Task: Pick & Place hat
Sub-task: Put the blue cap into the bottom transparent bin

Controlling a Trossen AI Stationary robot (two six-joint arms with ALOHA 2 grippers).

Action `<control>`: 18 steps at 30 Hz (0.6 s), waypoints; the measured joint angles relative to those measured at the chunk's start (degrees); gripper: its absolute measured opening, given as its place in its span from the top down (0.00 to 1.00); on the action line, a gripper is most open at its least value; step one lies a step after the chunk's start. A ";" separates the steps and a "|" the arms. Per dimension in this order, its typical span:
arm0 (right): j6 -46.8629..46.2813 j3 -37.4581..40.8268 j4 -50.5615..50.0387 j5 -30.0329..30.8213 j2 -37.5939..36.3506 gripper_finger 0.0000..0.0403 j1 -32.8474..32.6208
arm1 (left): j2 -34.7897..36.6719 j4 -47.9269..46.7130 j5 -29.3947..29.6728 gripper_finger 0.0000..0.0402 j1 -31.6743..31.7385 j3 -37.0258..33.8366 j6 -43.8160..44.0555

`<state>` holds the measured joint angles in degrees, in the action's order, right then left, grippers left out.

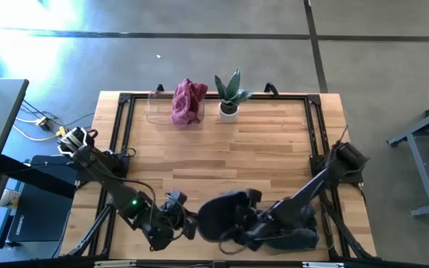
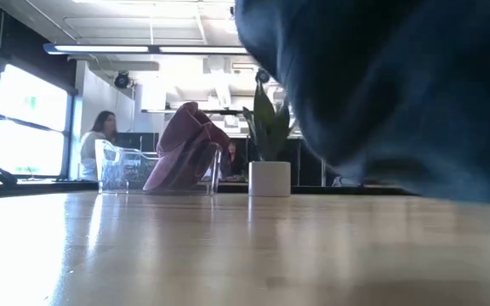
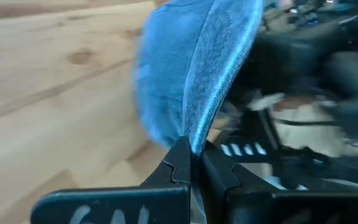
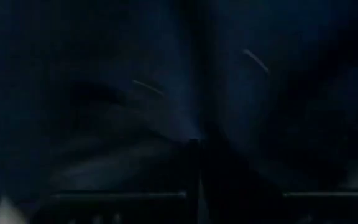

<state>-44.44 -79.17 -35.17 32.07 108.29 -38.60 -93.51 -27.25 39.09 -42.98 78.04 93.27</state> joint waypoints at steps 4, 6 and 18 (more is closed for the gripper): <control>-7.67 0.28 1.25 4.65 3.00 0.98 2.10 | 0.36 3.43 -0.15 1.00 0.06 -0.04 -1.61; -7.01 0.28 5.01 9.12 3.21 0.99 2.48 | 0.85 4.83 -0.60 1.00 -0.22 -0.05 -1.77; -6.05 0.32 13.23 17.22 0.27 0.99 0.78 | 1.11 2.93 2.49 1.00 -3.39 0.07 1.14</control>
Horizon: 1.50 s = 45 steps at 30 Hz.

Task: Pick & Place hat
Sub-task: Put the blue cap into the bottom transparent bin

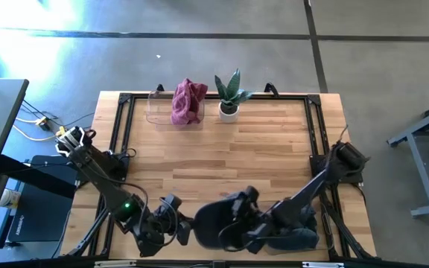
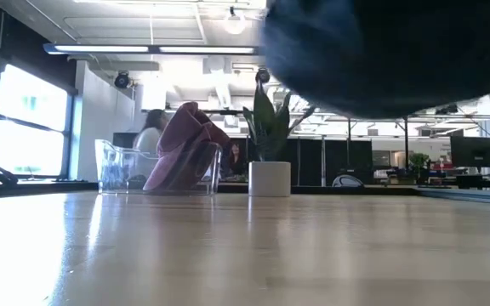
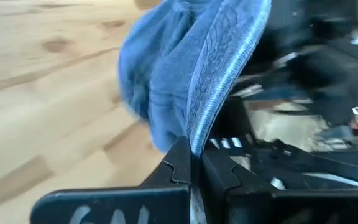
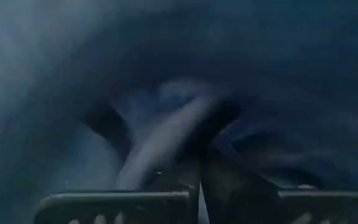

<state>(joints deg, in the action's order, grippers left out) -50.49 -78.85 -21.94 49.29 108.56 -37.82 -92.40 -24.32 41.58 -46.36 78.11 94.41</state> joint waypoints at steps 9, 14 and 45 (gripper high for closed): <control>-5.75 -0.16 -3.51 0.38 -5.19 0.99 -2.82 | -0.15 -15.85 -3.99 1.00 -0.86 -0.02 11.37; 0.40 -0.26 -3.42 -10.28 -9.12 0.99 -2.68 | -0.15 -21.24 -6.33 1.00 -0.84 -0.04 13.19; 10.50 -0.98 -3.56 -34.46 -21.64 0.49 8.57 | -0.09 -28.61 -14.05 1.00 -0.11 3.78 -0.52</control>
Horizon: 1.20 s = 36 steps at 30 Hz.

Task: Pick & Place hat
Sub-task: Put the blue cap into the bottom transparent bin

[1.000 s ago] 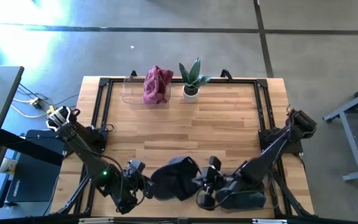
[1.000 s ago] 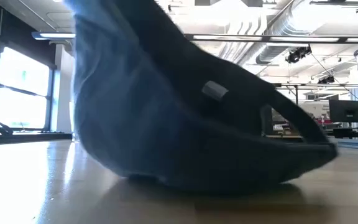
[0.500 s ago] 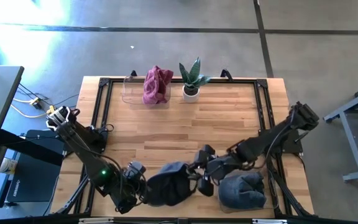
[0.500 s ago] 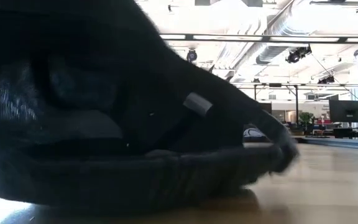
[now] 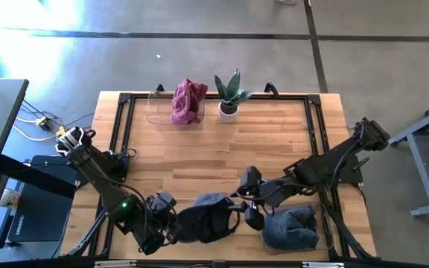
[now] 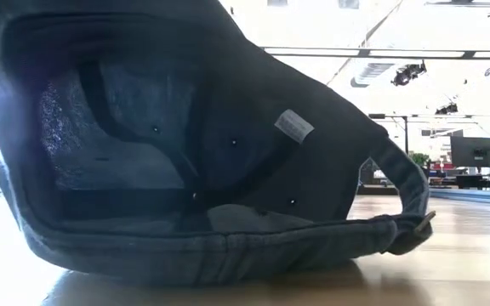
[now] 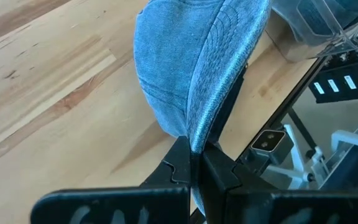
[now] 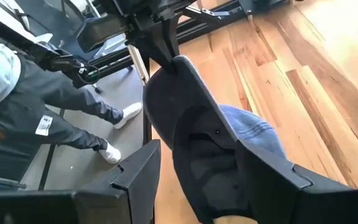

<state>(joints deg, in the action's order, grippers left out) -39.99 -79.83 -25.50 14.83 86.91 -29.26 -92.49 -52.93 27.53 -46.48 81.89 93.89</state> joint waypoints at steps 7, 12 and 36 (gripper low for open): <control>0.05 0.00 -0.44 -1.75 0.00 0.49 -0.02 | 0.00 0.04 -0.17 1.00 0.02 0.00 0.07; 0.00 0.00 -1.39 -3.04 0.00 0.49 -0.02 | 0.00 0.04 -0.20 1.00 0.00 0.00 0.28; -4.98 0.09 -9.70 -4.71 6.83 0.49 -4.87 | 0.42 -0.91 -36.27 1.00 14.24 2.97 -36.03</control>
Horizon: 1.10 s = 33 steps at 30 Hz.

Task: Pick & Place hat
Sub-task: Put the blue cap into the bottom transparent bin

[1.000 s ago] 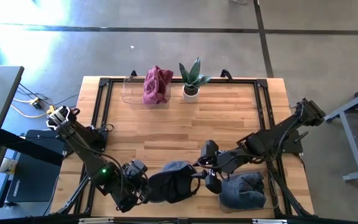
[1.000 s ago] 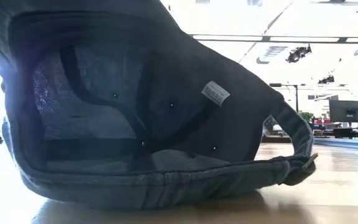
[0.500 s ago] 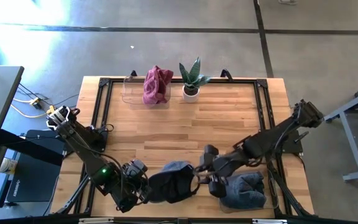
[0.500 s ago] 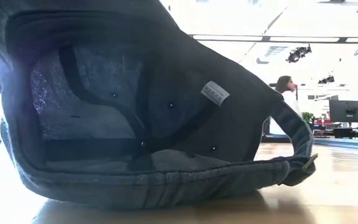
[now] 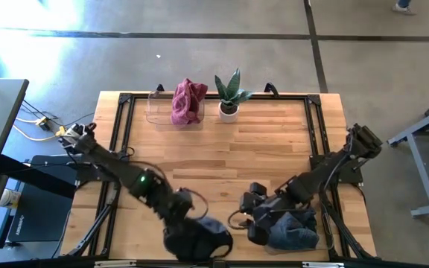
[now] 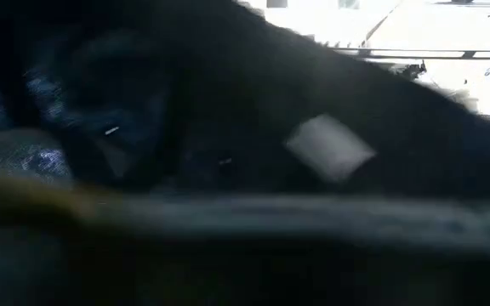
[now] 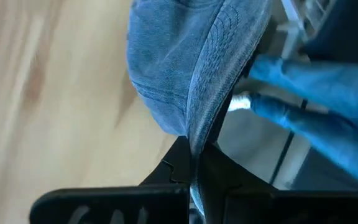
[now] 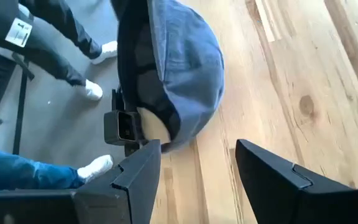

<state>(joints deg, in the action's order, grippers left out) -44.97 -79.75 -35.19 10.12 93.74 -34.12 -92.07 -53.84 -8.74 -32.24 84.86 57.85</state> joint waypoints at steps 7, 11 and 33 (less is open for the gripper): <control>-4.59 0.00 -0.12 5.49 -0.05 0.49 -4.82 | 0.95 -4.09 6.62 1.00 9.15 1.60 -3.80; -6.46 0.00 -0.16 8.94 -0.05 0.49 -6.64 | 3.39 -6.72 14.62 1.00 9.28 -0.73 6.74; -10.21 -0.07 5.88 14.53 -0.05 0.49 -3.24 | 12.00 32.11 63.28 0.79 -21.21 -32.00 58.39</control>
<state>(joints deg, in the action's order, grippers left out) -55.18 -79.81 -29.31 24.64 93.69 -37.36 -80.07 -21.73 54.54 -53.45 52.86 116.24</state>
